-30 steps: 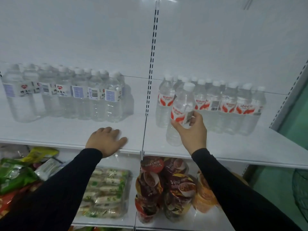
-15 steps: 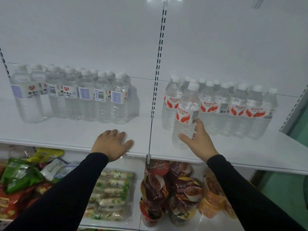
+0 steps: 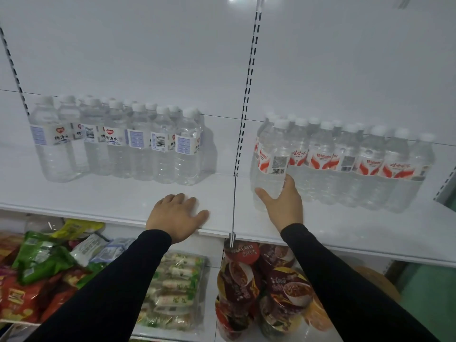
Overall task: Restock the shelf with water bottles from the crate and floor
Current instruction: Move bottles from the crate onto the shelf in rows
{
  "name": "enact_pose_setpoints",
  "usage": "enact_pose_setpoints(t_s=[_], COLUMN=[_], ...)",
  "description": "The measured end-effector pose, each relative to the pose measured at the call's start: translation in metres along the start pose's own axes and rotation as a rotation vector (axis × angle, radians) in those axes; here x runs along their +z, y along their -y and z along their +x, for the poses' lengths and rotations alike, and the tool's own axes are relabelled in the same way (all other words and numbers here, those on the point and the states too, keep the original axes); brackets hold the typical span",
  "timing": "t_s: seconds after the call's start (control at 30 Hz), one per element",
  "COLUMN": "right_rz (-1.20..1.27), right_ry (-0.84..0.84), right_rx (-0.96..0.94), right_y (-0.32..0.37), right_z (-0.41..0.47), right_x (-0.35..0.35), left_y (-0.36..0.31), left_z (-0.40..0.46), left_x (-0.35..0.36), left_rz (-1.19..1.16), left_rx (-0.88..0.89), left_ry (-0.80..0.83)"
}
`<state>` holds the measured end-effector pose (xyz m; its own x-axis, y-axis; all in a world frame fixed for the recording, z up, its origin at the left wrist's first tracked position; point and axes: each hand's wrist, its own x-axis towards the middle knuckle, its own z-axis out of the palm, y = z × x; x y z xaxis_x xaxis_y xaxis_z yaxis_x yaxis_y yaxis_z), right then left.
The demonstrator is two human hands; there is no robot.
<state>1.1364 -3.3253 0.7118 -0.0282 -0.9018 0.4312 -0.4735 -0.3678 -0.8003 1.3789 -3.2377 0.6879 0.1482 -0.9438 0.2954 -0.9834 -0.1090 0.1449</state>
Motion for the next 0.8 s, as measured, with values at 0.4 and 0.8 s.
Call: enact_pose_setpoints(t_s=[0.4, 0.8], right_rz=[-0.045, -0.231], right_ry=[-0.046, 0.085], right_rx=[0.031, -0.272], right_y=[0.003, -0.007], right_z=[0.008, -0.093], right_x=[0.012, -0.049], left_y=[0.000, -0.013], left_z=[0.000, -0.028], left_x=[-0.001, -0.003], left_rz=[-0.007, -0.188], left_rx=[-0.015, -0.009], left_ry=[-0.012, -0.215])
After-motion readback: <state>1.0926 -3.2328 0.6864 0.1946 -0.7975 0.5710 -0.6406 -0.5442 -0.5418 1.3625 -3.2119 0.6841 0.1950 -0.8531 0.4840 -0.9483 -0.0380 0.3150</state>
